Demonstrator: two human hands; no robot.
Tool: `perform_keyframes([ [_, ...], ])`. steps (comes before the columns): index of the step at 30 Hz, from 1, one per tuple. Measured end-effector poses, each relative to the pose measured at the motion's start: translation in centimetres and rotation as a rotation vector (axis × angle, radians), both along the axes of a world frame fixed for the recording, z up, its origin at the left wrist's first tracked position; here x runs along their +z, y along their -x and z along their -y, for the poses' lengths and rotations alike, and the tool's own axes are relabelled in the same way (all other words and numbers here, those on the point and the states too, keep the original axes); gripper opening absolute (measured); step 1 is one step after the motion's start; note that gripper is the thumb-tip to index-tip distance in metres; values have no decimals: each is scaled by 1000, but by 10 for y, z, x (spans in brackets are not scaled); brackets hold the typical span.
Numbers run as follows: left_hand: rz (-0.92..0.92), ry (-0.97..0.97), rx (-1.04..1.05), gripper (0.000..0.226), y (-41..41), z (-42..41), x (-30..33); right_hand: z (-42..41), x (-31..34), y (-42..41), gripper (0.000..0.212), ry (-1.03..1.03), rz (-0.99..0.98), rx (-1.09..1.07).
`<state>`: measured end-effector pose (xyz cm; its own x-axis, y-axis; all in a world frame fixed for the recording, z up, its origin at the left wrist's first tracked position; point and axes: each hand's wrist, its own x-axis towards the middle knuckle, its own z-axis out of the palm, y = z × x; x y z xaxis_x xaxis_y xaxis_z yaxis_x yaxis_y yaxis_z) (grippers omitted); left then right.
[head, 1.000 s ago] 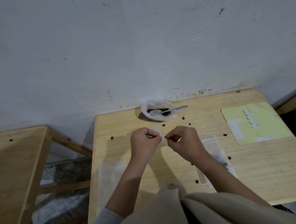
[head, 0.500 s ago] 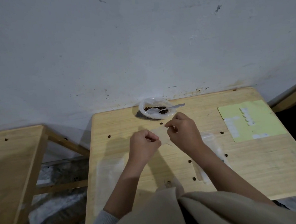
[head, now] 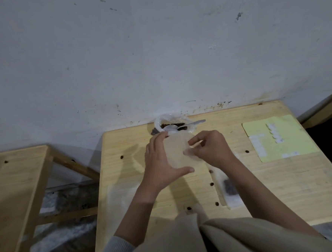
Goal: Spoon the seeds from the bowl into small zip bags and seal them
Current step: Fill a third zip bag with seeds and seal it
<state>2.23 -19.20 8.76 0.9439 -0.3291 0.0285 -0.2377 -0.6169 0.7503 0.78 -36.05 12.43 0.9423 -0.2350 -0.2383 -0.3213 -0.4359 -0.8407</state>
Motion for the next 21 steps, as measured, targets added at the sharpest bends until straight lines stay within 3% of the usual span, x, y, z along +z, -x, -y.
perform_keyframes([
  [3,39,-187,-36,133,-1,-7,-23,5,8,-1,25,-93,-41,-12],
  [11,168,-277,-124,118,-2,-19,-43,28,14,-9,33,-89,-171,136],
  [16,127,-265,-162,122,0,-25,-46,37,21,-17,21,-168,-231,226],
  [21,122,-252,-137,115,0,-31,-48,43,17,-24,29,-203,-297,273],
])
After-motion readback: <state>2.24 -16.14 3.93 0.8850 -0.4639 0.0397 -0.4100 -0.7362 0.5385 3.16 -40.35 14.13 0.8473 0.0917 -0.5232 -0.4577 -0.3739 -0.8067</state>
